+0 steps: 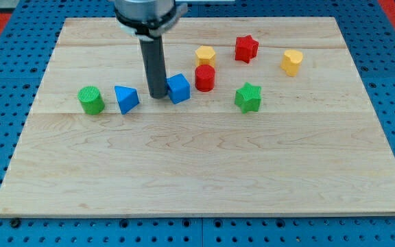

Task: Place the blue cube below the green star

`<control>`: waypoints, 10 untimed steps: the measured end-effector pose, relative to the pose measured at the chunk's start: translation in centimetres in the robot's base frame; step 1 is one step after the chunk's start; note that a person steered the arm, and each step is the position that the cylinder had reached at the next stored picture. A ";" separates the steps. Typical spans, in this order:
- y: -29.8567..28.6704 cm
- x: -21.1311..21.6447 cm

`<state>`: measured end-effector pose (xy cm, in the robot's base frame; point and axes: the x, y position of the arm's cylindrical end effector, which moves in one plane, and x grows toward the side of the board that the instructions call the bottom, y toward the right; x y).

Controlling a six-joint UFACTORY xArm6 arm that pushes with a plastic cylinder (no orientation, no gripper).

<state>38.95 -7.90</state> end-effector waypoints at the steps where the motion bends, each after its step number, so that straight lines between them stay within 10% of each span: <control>1: 0.2 -1.1; 5: 6.2 4.4; 6: 3.4 -0.2; 10: 10.0 8.4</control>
<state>47.36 2.13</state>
